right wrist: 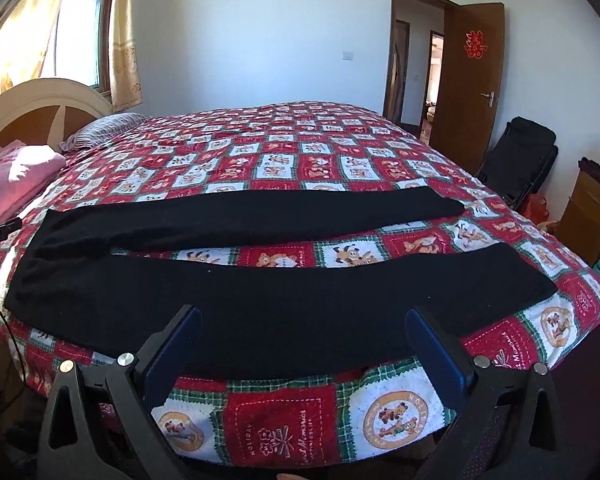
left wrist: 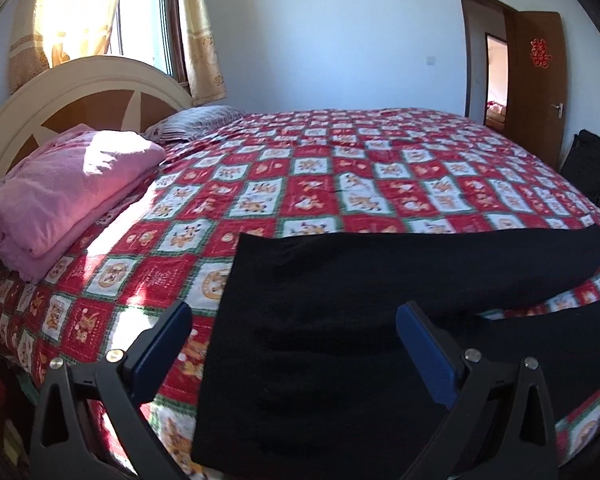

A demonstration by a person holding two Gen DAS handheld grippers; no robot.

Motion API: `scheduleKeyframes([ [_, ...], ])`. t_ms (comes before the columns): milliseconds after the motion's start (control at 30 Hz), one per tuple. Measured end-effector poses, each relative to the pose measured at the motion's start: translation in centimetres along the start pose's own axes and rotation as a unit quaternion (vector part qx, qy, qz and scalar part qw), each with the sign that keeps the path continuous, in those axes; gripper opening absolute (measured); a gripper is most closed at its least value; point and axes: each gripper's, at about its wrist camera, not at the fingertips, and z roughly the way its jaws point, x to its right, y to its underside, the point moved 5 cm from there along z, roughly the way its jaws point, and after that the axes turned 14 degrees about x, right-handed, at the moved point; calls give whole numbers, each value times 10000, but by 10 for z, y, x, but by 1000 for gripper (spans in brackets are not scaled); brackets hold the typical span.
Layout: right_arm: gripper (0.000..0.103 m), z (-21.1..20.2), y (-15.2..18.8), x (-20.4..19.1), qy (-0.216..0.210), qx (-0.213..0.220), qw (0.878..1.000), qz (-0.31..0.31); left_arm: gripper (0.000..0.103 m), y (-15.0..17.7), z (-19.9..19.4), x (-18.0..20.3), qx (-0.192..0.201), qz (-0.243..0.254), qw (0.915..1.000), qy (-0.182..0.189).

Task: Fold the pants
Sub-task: 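Lower both grippers onto the pants edge and close the left gripper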

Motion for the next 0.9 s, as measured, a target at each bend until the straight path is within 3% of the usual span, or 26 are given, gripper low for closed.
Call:
scheduleKeyframes([
  [133,100,15,5,12,162,-89,9998,90,103,-10,41,-30,-101,-102,9998,-100],
  [167,95,19,5,15,200,-111,9997,79,103,-14,50,-33,-103,-131,9998,-68],
  [300,55,42,2,29,178,-372,9991,14,102,-22,87,-36,-200,-195,9995,141],
  [500,52,75,-20,51,370,-384,9986,-21,89,-8,128,-33,-633,-305,9964,481],
  [567,52,86,-26,58,437,-408,9982,-46,74,-2,140,-35,-828,-367,9943,560],
  [733,39,122,-35,76,441,-618,9971,79,60,6,158,-42,-1086,-544,9899,725],
  [900,36,153,-46,102,545,-742,9951,348,59,13,172,-42,-1274,-637,9861,859],
])
